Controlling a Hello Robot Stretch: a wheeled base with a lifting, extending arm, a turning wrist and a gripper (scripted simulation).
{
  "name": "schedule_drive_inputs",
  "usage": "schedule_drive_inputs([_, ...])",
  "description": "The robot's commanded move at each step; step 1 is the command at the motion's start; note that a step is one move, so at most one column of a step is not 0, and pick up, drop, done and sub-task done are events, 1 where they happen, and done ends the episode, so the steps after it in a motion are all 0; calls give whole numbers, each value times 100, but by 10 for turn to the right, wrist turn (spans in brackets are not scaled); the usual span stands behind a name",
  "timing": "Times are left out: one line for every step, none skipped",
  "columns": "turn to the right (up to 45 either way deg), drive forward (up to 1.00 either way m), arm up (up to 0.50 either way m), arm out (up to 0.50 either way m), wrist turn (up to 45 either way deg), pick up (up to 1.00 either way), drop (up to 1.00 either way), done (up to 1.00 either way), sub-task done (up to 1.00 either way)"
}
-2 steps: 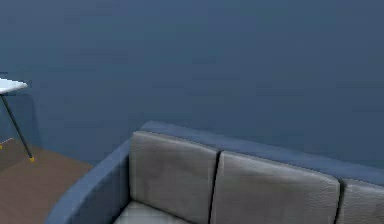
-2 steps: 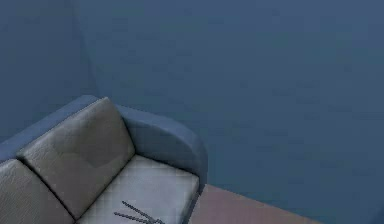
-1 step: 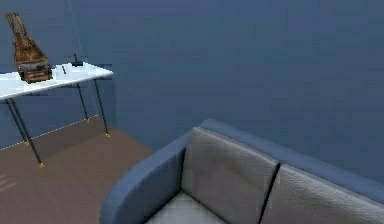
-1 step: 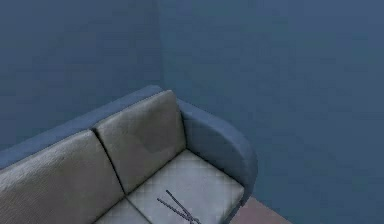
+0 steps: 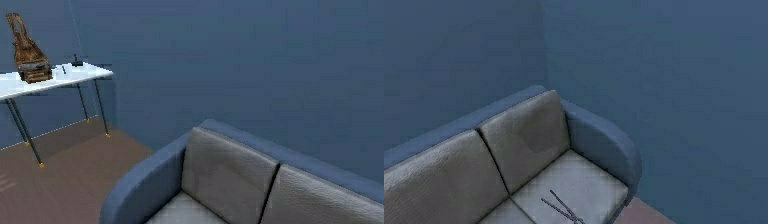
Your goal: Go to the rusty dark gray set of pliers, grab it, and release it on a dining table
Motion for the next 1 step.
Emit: schedule_drive_inputs([0,0,0,24,0,0,0,0,0])
